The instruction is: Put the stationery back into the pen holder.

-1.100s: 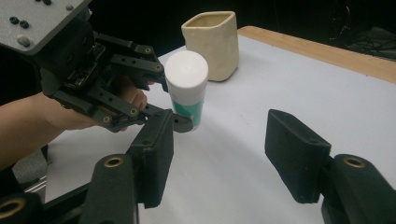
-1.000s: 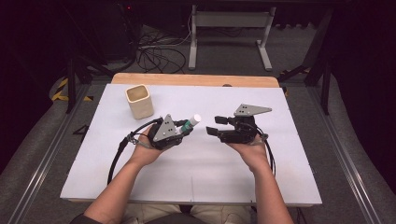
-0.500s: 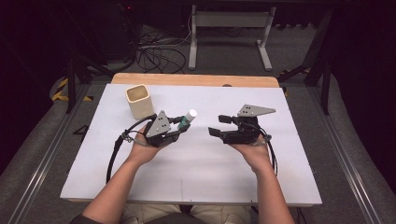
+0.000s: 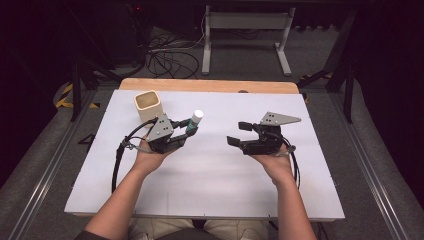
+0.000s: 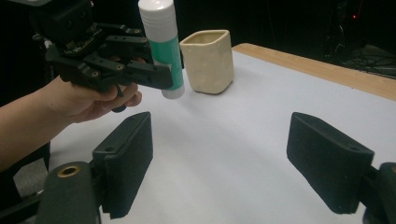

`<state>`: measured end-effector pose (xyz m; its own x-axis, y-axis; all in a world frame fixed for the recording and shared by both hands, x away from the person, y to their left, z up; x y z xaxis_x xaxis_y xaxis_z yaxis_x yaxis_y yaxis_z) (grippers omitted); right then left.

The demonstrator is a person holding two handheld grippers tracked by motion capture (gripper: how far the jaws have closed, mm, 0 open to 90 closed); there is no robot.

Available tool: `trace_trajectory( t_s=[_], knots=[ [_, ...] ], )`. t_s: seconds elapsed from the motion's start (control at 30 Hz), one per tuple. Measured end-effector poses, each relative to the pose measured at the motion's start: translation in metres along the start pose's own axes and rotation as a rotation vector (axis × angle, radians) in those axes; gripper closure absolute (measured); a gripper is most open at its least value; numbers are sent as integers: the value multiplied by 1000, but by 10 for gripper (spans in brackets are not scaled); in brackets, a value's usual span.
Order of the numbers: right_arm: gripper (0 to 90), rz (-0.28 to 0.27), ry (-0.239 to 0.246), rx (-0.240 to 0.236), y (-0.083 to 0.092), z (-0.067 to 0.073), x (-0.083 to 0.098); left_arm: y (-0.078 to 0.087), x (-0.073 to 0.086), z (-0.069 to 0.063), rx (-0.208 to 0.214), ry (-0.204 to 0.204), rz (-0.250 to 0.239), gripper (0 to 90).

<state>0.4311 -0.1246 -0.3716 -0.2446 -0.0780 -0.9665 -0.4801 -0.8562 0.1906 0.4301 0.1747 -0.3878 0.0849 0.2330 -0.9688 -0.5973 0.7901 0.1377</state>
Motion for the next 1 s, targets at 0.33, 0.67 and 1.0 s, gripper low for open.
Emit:
trace_trajectory(
  t_s=[0.33,0.67,1.0],
  knots=[
    [215,-14,7,17,6,-3,0,6,-1,9,-26,22,-25,655],
    [186,-51,1,28,15,-8,-1,12,-1,21,-53,60,-62,654],
    [140,-70,10,40,18,-9,-1,17,-2,31,-78,84,-89,654]
  ],
)
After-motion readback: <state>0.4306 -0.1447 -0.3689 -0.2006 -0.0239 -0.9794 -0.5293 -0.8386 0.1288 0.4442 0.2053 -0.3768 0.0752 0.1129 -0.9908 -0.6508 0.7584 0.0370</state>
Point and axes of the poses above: each handheld gripper's, and its own axes: y roughly backward along the jaws, x roughly out of its underside, z roughly to its left, the point moved 2 cm from there along -y, roughly forward along the jaws, and after that the axes turned 7 degrees about -z, right-handed, at the moved point
